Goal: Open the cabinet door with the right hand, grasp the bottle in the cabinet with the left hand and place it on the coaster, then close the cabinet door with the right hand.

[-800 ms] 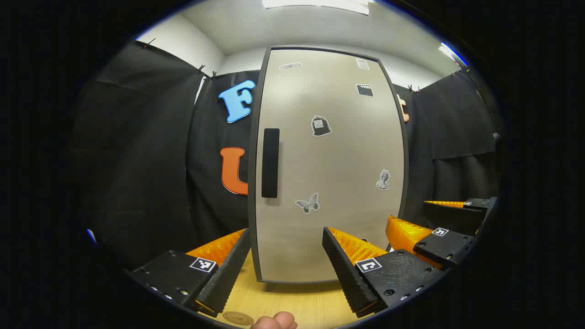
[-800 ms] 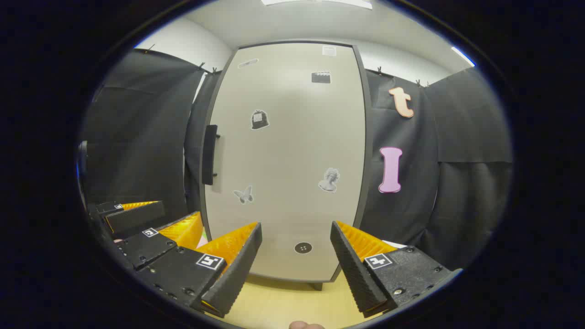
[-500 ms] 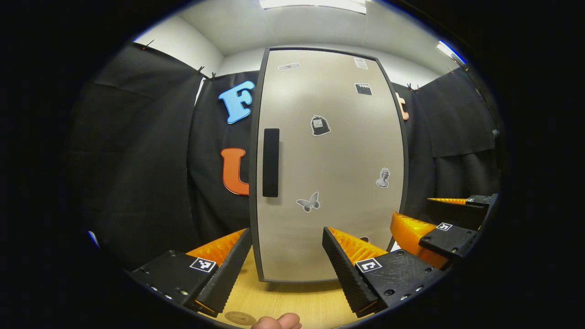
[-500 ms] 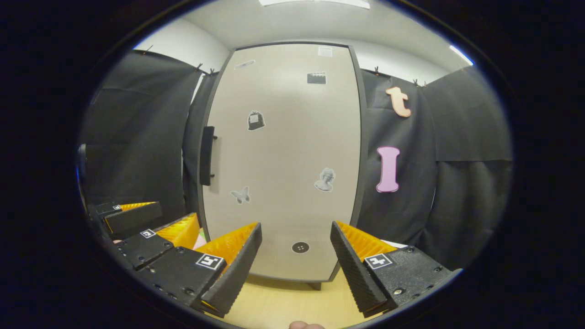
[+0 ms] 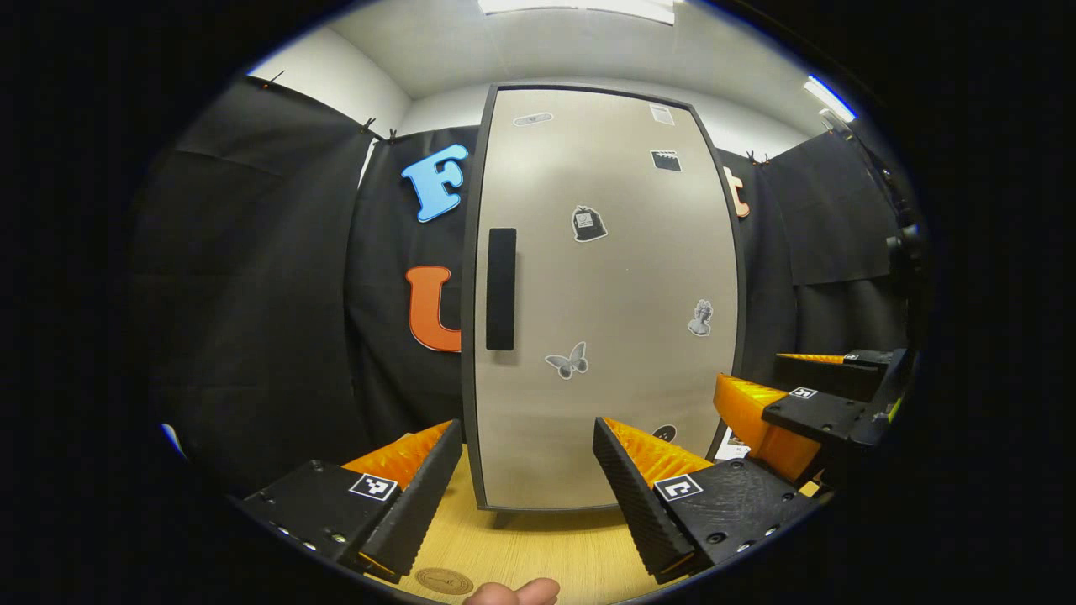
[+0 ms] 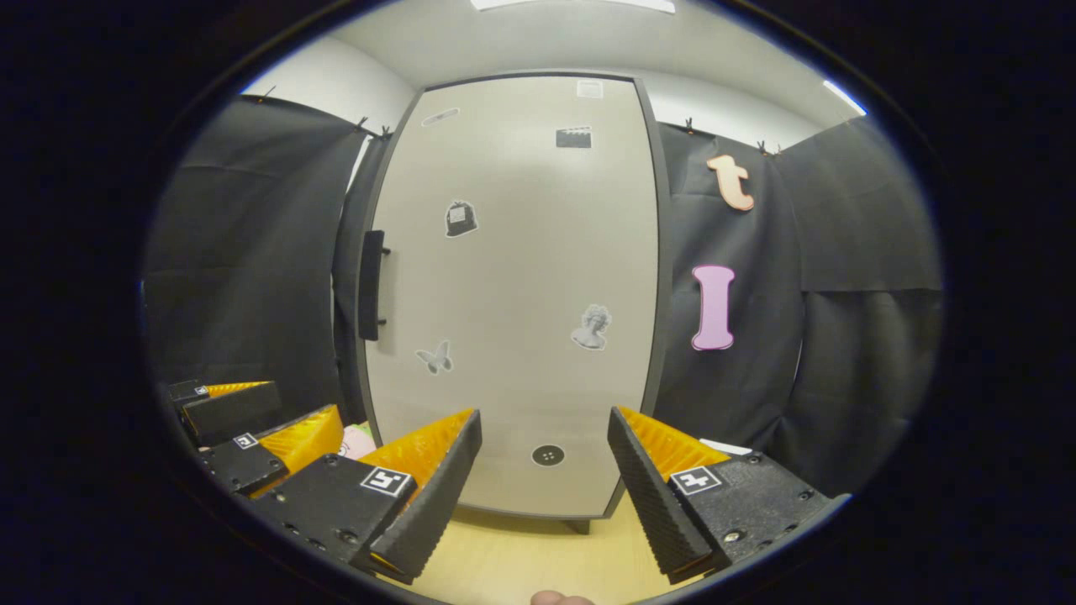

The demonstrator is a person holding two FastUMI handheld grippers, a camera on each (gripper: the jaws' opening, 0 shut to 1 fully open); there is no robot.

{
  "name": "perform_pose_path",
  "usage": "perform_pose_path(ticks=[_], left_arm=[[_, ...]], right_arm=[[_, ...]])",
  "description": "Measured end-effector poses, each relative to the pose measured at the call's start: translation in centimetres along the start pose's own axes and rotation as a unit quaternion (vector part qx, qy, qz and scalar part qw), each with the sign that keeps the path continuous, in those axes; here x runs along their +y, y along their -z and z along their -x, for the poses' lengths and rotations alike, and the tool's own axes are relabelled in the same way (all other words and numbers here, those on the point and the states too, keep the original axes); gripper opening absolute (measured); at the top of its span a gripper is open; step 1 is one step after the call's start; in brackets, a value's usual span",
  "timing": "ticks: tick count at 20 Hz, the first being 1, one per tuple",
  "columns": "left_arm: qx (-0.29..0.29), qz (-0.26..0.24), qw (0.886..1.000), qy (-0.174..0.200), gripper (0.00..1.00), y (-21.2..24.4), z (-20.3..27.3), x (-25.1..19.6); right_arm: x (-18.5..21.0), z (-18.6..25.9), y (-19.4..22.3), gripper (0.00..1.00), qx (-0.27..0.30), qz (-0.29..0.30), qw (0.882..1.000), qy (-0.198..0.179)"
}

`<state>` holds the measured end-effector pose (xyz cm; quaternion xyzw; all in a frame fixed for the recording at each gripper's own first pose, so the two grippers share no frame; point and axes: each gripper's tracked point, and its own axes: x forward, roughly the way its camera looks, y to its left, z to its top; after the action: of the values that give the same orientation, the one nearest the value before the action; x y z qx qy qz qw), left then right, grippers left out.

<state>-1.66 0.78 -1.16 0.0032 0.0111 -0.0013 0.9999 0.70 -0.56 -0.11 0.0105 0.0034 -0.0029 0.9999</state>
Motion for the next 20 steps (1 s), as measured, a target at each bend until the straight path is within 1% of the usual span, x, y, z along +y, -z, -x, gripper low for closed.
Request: perform_pose_path(ticks=[3, 4, 6, 8, 11, 12, 14, 16, 18, 19, 20], left_arm=[[0.0, 0.002, 1.0, -0.002, 0.95, 0.1, 0.4, 0.6], [0.002, 0.002, 1.0, -0.002, 0.95, 0.3, 0.7, 0.8], [0.006, -0.001, 1.0, 0.0, 0.95, 0.7, 1.3, 1.1], [0.014, -0.005, 1.0, 0.0, 0.95, 1.3, 1.8, 1.7], [0.007, -0.003, 1.0, -0.003, 0.95, 1.4, 3.1, 3.0], [0.007, -0.007, 1.0, -0.007, 0.95, 1.5, 3.4, 3.6], [0.014, -0.021, 1.0, -0.019, 0.95, 2.2, 4.0, 5.0], [0.017, -0.018, 0.999, -0.035, 0.95, 2.4, 4.7, 6.5], [0.017, -0.009, 0.999, -0.051, 0.95, 2.4, 5.3, 8.0], [0.017, -0.008, 0.998, -0.058, 0.95, 2.5, 5.5, 8.4], [0.022, -0.006, 0.998, -0.064, 0.95, 3.0, 5.7, 9.1]], right_arm=[[0.6, -1.0, -0.4, 0.97, -0.004, 0.005, 1.0, -0.013], [0.9, -1.4, -0.8, 0.96, -0.006, 0.007, 1.0, -0.019], [2.0, -2.7, -1.6, 0.97, -0.014, 0.017, 0.999, -0.031], [3.8, -3.8, -2.7, 0.97, -0.027, 0.03, 0.998, -0.055], [6.7, -6.1, -5.3, 0.98, -0.057, 0.039, 0.994, -0.082], [8.1, -6.9, -6.1, 1.0, -0.062, 0.04, 0.993, -0.096], [10.8, -8.5, -7.5, 0.99, -0.081, 0.052, 0.989, -0.116], [13.4, -10.1, -8.6, 0.99, -0.096, 0.066, 0.985, -0.127], [16.0, -11.2, -8.7, 0.99, -0.097, 0.07, 0.983, -0.141], [17.0, -11.7, -8.8, 0.99, -0.097, 0.072, 0.982, -0.142], [17.5, -12.2, -9.1, 1.0, -0.103, 0.077, 0.982, -0.135]])
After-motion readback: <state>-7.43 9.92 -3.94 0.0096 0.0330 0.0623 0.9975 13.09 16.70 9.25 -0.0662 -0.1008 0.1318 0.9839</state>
